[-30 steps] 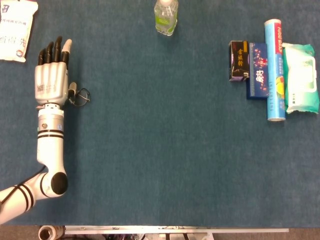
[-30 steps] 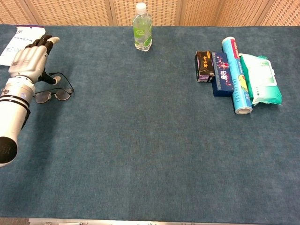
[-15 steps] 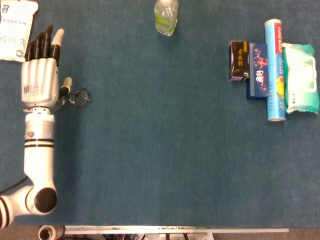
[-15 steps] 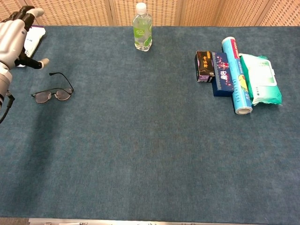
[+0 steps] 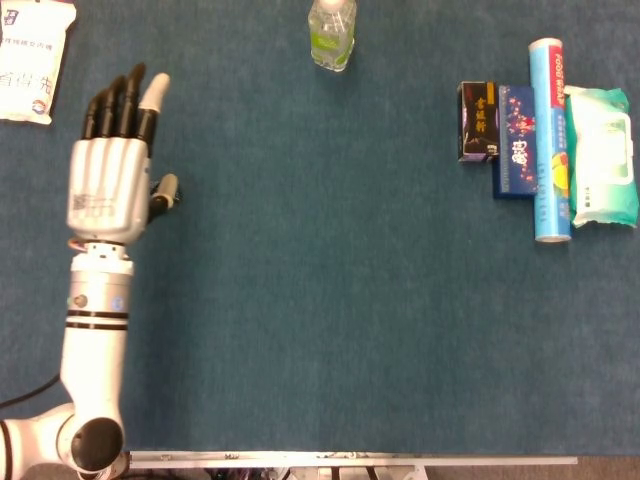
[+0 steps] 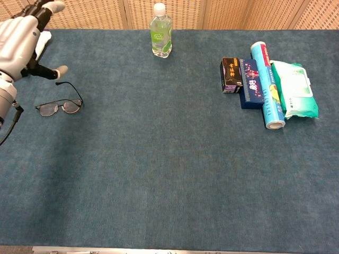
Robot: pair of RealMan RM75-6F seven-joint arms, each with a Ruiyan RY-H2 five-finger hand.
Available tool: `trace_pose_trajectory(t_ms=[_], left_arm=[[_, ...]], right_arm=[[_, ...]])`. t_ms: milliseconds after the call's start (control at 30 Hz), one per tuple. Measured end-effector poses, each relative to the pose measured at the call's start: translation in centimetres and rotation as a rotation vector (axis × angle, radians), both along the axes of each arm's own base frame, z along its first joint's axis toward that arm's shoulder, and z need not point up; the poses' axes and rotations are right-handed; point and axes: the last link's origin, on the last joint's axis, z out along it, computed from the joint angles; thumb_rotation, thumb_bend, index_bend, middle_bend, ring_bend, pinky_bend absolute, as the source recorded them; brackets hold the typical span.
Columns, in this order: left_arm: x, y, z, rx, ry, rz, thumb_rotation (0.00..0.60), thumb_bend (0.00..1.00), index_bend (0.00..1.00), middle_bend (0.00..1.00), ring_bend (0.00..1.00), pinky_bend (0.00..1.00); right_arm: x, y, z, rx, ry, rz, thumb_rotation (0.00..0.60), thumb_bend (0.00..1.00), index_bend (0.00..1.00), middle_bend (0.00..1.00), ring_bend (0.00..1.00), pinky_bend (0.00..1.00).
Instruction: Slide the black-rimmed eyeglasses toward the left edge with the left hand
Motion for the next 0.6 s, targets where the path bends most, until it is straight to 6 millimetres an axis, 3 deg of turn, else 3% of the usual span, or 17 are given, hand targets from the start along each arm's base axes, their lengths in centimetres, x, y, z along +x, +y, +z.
trace_pose_trajectory(t_ms=[300, 600], left_arm=[[1.0, 1.2, -2.6, -0.02, 0.025, -0.016, 0.6, 0.25, 0.0, 0.0, 0.0, 0.09], [0.4, 2.0, -3.8, -0.014, 0.063, -0.001, 0.6, 0.3, 0.0, 0.0, 0.0, 0.09]], right_arm=[[-0.1, 0.0, 0.6, -0.017, -0.016, 0.0, 0.6, 0.35, 0.53, 0.44, 0.25, 0.21], [-0.1, 0.1, 0.8, -0.021, -0.021, 0.003, 0.6, 0.35, 0.53, 0.44, 0.25, 0.21]])
